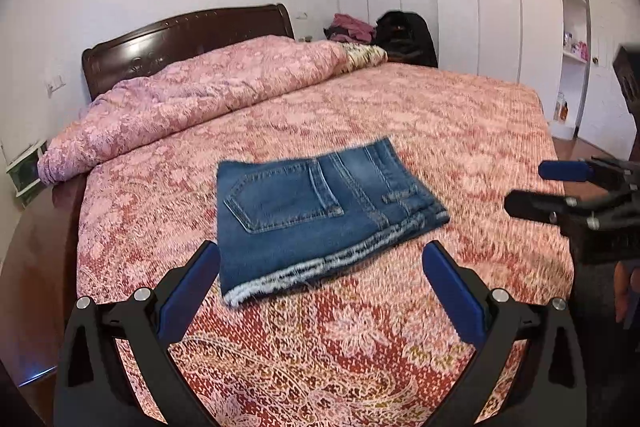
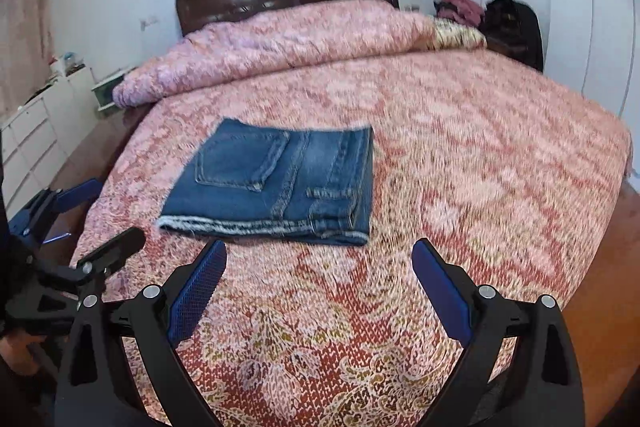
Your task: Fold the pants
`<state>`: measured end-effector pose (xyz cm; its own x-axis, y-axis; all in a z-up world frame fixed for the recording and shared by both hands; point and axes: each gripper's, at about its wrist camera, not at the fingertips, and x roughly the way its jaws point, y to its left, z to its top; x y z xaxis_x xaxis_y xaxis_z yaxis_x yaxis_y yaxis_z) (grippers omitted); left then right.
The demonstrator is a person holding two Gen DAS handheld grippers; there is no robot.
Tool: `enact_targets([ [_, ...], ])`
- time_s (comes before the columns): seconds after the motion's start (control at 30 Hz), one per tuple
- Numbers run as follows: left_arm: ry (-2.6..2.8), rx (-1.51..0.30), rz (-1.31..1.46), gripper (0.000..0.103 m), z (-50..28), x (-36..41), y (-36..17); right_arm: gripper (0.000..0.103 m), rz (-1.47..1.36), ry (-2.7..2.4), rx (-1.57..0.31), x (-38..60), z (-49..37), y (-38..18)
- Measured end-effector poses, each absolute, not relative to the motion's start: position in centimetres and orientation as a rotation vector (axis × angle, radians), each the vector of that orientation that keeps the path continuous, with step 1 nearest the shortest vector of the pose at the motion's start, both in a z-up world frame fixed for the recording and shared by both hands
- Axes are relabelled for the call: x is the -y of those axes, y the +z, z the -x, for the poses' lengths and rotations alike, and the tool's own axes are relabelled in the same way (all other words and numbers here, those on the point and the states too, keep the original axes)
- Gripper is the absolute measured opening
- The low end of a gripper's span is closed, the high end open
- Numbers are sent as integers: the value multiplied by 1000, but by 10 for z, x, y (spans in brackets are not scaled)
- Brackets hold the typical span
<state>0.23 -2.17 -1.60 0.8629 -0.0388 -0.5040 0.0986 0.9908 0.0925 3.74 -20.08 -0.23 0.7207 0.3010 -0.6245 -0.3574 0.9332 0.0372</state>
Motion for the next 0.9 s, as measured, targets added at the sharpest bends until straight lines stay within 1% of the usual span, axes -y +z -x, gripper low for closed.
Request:
enact_targets([
  [0.13,-68,-484,-87,101,0,19,-2,94,131,374,-602,196,-26,8],
  [0.2,-71,-476,-68,101,1,18,1,98,149,368,-581,194,-23,10],
  [0.47,-164,-472,-45,101,0,21,-2,98,161,339,-586,198,-20,11],
  [0.63,-155,-443,-35,101,-6,17,5,98,139,330,-573,202,-19,14],
  [0.9,-129,-470,-24,101,-3,7,-4,98,145,376,-553,194,-14,16],
])
